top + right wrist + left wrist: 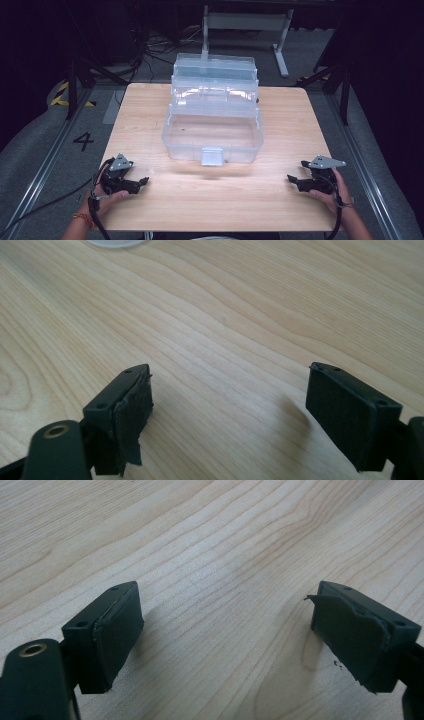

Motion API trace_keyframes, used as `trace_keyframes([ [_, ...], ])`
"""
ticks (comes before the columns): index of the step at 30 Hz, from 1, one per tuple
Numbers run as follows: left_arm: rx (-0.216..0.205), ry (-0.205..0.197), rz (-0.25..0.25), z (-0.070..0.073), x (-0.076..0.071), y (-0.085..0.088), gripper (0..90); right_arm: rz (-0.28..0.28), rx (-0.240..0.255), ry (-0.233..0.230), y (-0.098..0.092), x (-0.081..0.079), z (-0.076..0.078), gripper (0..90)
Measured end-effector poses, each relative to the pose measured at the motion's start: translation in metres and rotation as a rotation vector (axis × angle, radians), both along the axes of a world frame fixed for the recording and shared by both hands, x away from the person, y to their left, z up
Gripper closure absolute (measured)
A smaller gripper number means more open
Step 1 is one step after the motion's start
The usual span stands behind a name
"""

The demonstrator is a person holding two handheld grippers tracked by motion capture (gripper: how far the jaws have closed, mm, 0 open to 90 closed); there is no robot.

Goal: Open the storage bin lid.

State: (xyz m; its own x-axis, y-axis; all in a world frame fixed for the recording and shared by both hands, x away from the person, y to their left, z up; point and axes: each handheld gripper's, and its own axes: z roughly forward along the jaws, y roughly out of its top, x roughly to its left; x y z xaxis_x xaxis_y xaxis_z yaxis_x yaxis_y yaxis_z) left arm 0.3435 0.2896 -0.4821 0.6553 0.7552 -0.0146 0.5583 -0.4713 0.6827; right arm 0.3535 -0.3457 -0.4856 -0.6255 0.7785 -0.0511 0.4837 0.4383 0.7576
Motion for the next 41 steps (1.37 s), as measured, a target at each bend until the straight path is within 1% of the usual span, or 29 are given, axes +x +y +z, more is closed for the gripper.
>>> trace_keyframes([
  [1, 0.0, 0.0, 0.0, 0.0, 0.0, 0.0, 13.8, 0.0, 0.0, 0.0, 0.0, 0.0, 0.0, 19.9],
  [2, -0.001, 0.003, 0.004, 0.0, -0.0003, -0.0003, 13.8, -0.01, -0.004, 0.011, -0.0026, -0.0016, -0.0005, 18.2],
  [5, 0.008, -0.006, -0.002, 0.0004, 0.0003, 0.0002, 13.8, -0.02, 0.027, 0.054, -0.0051, 0.0006, -0.0011, 17.8],
  [6, 0.006, -0.002, 0.0, 0.0002, 0.0002, 0.0001, 13.8, -0.022, 0.029, 0.058, -0.0054, 0.0011, -0.0011, 17.7],
  [9, 0.007, -0.002, 0.004, 0.0003, 0.0003, 0.0, 13.8, -0.025, 0.029, 0.056, -0.0051, 0.0009, -0.0012, 17.1],
  [10, 0.013, -0.014, 0.003, 0.0004, 0.001, 0.0004, 13.8, -0.027, 0.027, 0.056, -0.0051, 0.001, -0.0013, 16.5],
  [14, 0.003, 0.0, 0.008, 0.0001, 0.0002, -0.0002, 13.8, -0.04, 0.026, 0.059, -0.0047, 0.0008, -0.0014, 15.6],
  [16, 0.003, 0.0, 0.008, 0.0002, 0.0003, -0.0002, 13.8, -0.041, 0.027, 0.059, -0.0046, 0.0008, -0.0013, 15.5],
  [18, 0.007, -0.002, 0.005, 0.0003, 0.0005, 0.0002, 13.7, -0.042, 0.025, 0.058, -0.0046, 0.0008, -0.0014, 15.3],
  [19, 0.019, -0.014, -0.002, 0.0006, 0.0015, 0.001, 13.7, -0.042, 0.024, 0.058, -0.0047, 0.0008, -0.0014, 15.1],
  [21, 0.01, -0.003, 0.003, 0.0005, 0.0012, 0.0006, 13.6, -0.046, 0.025, 0.06, -0.0046, 0.0008, -0.0014, 14.7],
  [24, 0.017, -0.003, 0.002, 0.0009, 0.0017, 0.0009, 13.7, -0.049, 0.024, 0.062, -0.0047, 0.001, -0.0014, 14.2],
  [30, 0.016, -0.004, 0.006, 0.0007, 0.0014, 0.0009, 13.5, -0.057, 0.026, 0.062, -0.0045, 0.0, -0.0013, 14.3],
  [35, 0.006, -0.001, 0.012, 0.0003, 0.0017, 0.0005, 13.2, -0.058, 0.026, 0.062, -0.0045, 0.0, -0.0013, 14.2],
  [36, 0.006, 0.007, 0.01, 0.0007, 0.0019, 0.0007, 13.2, -0.058, 0.026, 0.062, -0.0045, 0.0, -0.0013, 14.3],
  [39, 0.021, -0.014, 0.002, 0.0008, 0.0038, 0.0016, 13.1, -0.06, 0.025, 0.061, -0.0048, -0.0003, -0.0013, 14.3],
  [40, 0.022, -0.009, 0.0, 0.0012, 0.0039, 0.0019, 13.1, -0.06, 0.025, 0.061, -0.0048, -0.0003, -0.0013, 14.3],
  [41, 0.021, -0.015, 0.003, 0.0007, 0.0039, 0.0017, 13.1, -0.059, 0.025, 0.062, -0.0048, -0.0003, -0.0013, 14.3],
])
